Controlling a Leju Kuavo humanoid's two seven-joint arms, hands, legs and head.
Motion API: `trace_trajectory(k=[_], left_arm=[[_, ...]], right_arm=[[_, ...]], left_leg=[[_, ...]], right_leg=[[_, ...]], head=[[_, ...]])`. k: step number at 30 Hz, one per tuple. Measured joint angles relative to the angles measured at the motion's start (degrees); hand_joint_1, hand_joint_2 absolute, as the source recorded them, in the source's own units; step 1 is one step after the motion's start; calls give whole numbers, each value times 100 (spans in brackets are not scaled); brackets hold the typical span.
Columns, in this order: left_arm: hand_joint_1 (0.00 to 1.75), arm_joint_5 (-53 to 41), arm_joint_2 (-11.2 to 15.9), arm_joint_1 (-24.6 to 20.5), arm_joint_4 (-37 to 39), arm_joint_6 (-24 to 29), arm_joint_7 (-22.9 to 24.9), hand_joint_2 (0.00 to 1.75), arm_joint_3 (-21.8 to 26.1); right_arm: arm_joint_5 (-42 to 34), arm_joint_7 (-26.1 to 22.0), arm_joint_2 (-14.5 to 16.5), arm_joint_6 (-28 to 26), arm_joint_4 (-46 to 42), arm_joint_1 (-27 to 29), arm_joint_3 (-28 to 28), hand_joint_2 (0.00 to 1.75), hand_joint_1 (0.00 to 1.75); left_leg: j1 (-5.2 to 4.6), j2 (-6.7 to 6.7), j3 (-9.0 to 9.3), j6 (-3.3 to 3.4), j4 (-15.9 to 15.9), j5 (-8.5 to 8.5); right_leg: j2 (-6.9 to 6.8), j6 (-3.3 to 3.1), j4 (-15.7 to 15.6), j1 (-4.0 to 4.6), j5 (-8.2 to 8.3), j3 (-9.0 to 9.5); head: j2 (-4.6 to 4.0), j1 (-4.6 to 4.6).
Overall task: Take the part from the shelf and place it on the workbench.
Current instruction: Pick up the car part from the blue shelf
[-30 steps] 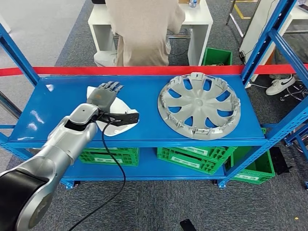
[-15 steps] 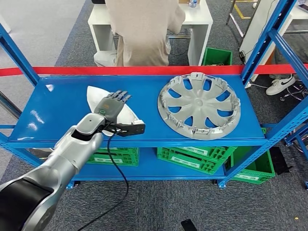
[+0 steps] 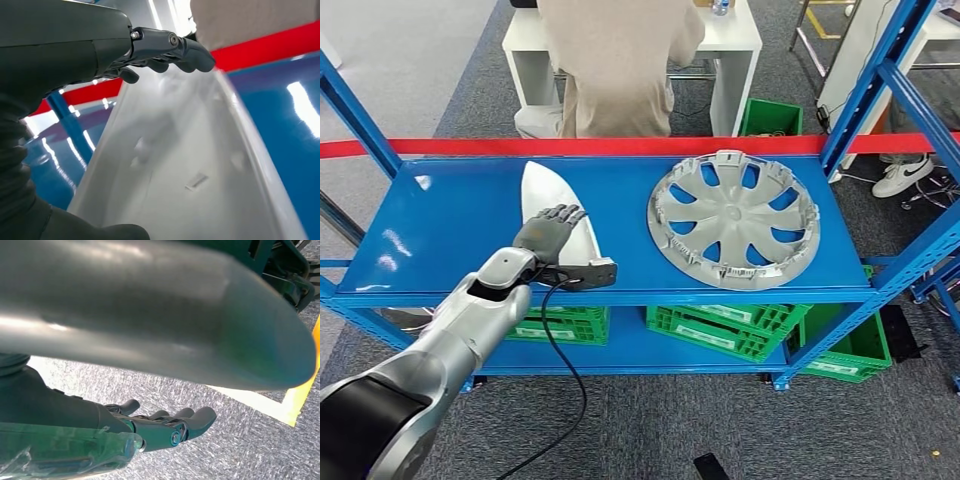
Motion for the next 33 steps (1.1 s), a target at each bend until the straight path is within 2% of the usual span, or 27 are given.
trace_trajectory(k=[6,16,33], left_arm=[[0,37,184,-98,271,-82,205,175,134],[0,88,339,-221,482,-129,403,175,302],[0,23,362,-231,528,31,399,175,422]], right_arm=[[78,32,2,23,0,-55,11,0,0],[98,51,16,34,0,-90,19,0,0],[78,45,18,19,0,-80,19,0,0]], left_leg=[[1,0,0,0,0,1],[0,0,0,0,0,0],[1,0,0,-2,0,1]], right_leg=[[-1,0,0,1,0,-1],[0,0,0,1,0,0],[0,0,0,1,0,-1]], head=[[-1,-1],[-1,-1],[-1,0]])
